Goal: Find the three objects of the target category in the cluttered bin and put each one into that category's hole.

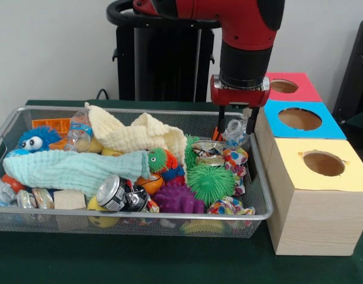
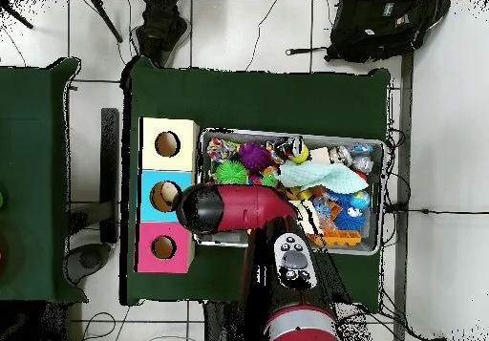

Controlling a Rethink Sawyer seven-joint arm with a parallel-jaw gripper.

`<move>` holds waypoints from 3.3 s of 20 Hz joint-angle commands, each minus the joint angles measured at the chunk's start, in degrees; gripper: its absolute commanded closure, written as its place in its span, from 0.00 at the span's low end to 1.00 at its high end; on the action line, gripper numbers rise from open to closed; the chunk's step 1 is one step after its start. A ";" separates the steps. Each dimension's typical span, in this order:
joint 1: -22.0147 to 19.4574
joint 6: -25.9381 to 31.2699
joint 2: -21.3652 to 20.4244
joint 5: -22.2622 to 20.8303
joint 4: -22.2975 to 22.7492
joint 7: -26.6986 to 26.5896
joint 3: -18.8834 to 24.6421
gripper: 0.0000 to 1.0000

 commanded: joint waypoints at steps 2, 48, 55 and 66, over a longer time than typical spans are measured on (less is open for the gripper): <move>-0.29 -1.74 -0.41 0.84 4.96 4.85 5.77 0.00; 1.99 1.06 -5.39 2.80 6.71 9.07 2.50 1.00; 3.38 4.34 -6.80 4.04 6.10 9.78 1.17 1.00; 0.61 2.75 -4.75 3.51 5.46 5.61 3.60 1.00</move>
